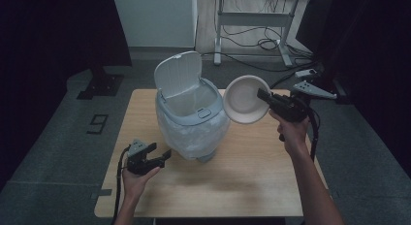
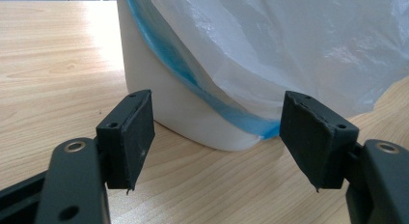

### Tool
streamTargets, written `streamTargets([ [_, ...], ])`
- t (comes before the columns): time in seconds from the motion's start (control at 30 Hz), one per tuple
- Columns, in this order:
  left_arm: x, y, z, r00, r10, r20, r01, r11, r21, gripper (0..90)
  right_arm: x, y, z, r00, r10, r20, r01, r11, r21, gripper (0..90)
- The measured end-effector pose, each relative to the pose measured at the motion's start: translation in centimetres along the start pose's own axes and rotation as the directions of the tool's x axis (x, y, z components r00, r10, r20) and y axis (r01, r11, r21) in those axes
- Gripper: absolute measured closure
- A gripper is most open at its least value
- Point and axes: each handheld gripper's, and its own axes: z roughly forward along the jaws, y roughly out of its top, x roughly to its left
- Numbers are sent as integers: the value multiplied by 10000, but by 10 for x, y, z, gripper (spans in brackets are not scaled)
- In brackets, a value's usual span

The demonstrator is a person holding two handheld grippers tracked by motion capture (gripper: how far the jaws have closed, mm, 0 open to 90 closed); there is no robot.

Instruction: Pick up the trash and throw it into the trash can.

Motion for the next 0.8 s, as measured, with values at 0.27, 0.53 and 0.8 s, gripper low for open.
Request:
streamTargets([
  [0.27,0,0,0,10000,11,24,-11,10000,-2,283,4,5,6,10000,-13,-58,13,10000,-30,835],
  [0.53,1,0,-1,10000,1,8,-1,10000,-41,284,9,8,12,9999,-104,-118,104,9999,-26,835],
  [0.8,1,0,-1,10000,-7,24,8,10000,-42,284,16,14,19,9996,-197,-199,196,9998,-42,835],
])
